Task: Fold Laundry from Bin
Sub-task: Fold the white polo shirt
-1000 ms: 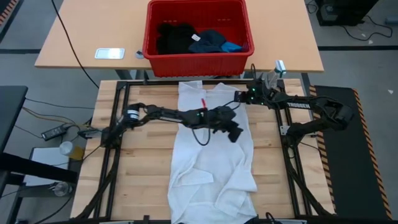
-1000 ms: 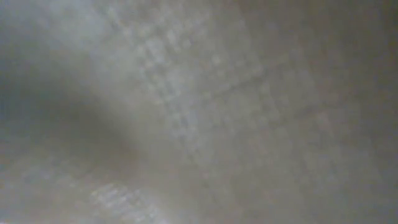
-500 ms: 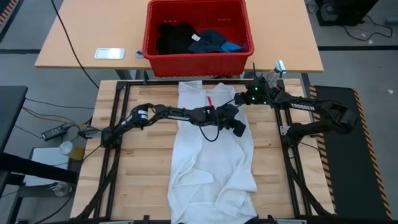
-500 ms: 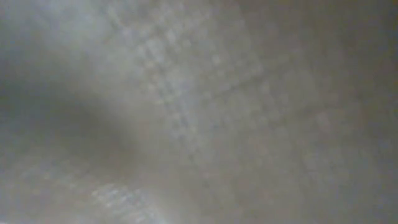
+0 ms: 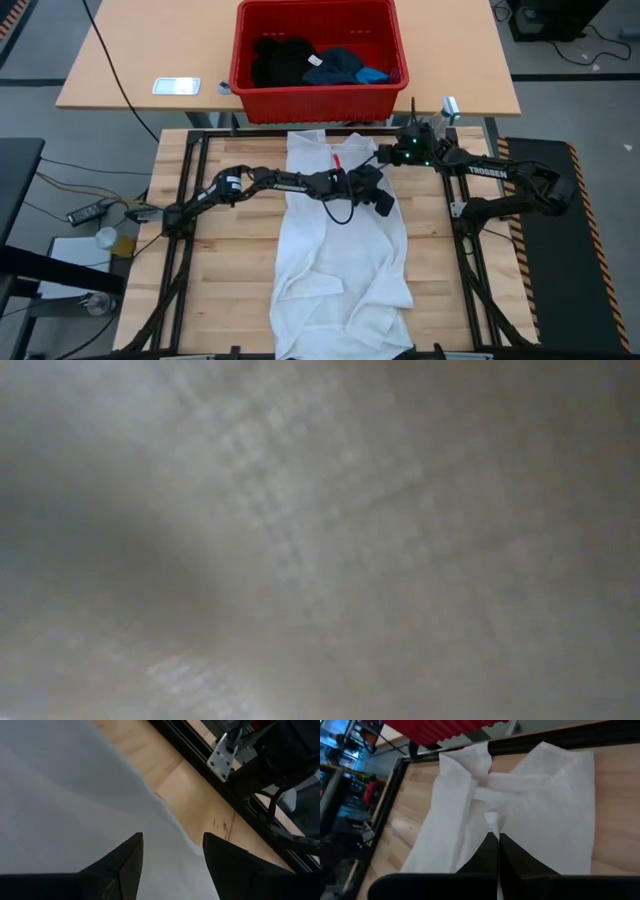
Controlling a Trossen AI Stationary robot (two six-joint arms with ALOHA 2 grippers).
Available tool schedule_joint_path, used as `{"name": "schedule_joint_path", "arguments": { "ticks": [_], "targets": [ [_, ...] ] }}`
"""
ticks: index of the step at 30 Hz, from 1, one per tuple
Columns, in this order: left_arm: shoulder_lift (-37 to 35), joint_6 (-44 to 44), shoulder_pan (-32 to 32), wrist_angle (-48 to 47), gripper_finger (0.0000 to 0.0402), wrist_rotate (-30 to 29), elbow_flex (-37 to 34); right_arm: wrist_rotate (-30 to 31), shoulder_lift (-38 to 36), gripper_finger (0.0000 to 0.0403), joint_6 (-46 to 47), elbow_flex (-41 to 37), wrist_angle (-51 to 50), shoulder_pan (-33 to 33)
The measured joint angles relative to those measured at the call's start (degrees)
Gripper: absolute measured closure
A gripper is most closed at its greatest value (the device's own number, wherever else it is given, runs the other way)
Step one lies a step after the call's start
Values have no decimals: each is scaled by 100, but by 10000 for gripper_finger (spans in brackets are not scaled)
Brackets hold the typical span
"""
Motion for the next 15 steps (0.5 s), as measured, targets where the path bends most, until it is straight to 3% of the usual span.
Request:
{"name": "schedule_joint_path", "arguments": {
  "ticks": [9, 15],
  "targets": [
    [0, -71, 5, 23, 193, -202, 0, -104, 2, 398, 894, 0, 120, -2],
    [0, -43, -5, 109, 193, -211, 0, -516, 2, 398, 1123, -2, 292, -2]
  ]
}}
